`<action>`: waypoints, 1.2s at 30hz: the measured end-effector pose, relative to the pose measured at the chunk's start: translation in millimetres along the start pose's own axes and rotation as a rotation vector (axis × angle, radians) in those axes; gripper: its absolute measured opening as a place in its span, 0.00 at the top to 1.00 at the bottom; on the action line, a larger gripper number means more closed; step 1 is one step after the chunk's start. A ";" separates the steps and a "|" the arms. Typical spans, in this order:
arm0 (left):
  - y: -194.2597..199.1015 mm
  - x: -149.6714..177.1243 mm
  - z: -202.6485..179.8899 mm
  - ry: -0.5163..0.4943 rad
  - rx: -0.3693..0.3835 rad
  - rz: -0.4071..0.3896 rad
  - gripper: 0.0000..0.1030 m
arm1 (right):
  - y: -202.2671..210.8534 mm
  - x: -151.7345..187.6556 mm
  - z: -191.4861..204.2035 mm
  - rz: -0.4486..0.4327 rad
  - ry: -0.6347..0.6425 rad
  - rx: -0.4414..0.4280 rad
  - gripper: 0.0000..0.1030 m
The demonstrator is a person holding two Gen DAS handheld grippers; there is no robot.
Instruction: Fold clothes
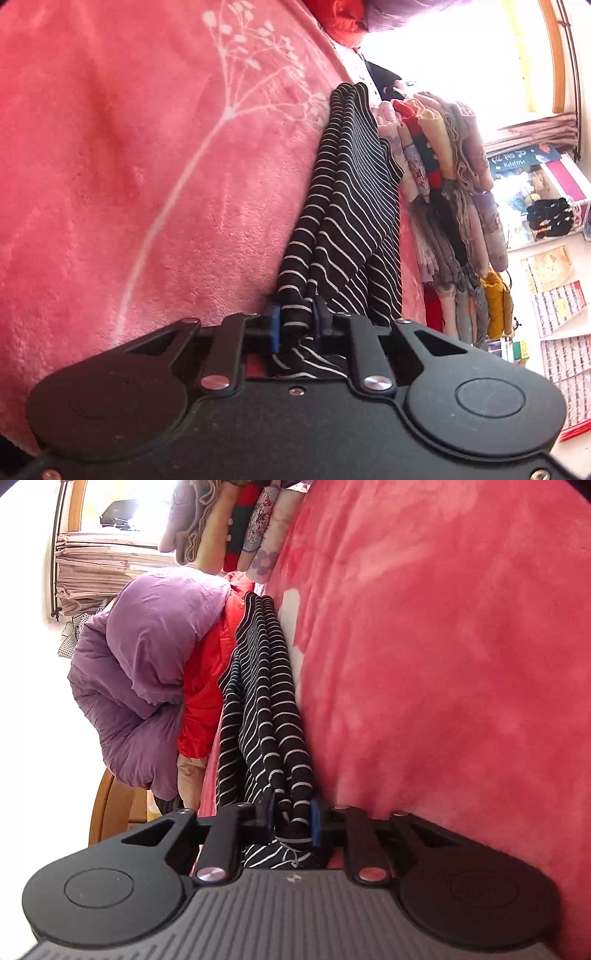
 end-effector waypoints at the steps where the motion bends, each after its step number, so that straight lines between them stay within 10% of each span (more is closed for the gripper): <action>1: 1.2 0.7 -0.1 0.018 0.010 -0.001 0.88 | -0.2 0.2 0.7 -0.002 0.008 0.001 0.82; 6: 23.6 18.5 -5.6 0.124 0.082 0.003 0.89 | 13.0 -0.1 13.2 0.012 0.002 0.001 0.83; 9: 21.2 25.2 1.7 0.056 -0.025 0.021 0.87 | 28.7 1.0 14.6 0.037 0.003 0.036 0.83; 12: 24.7 18.8 -4.1 0.009 -0.042 0.040 0.67 | 28.2 1.5 8.0 0.054 0.122 0.158 0.77; 14: 38.4 15.4 -21.6 -0.149 -0.049 0.020 0.44 | 29.1 3.2 12.7 0.069 0.165 0.174 0.69; 18: 67.4 8.3 -59.7 -0.484 -0.062 -0.024 0.44 | 52.6 5.1 46.2 0.025 0.435 0.209 0.47; 24: 75.0 51.6 -100.7 -1.330 -0.217 -0.016 0.43 | 68.9 30.2 83.6 0.001 1.078 0.360 0.47; 29: 55.1 89.7 -62.5 -1.892 -0.367 0.070 0.43 | 55.0 72.5 68.0 0.083 1.563 0.527 0.48; 36: 30.8 110.7 -19.6 -2.244 -0.430 0.038 0.43 | 34.6 102.2 48.7 0.116 1.893 0.624 0.44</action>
Point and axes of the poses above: each gripper's, at about its wrist camera, not at the fingertips, and y roughly against the way its jaws point, z to its left, x to its underside, the point moved 7 cm from there along -y, roughly the way its jaws point, and after that the axes turned 2 degrees about -z, right-handed, at the moved point
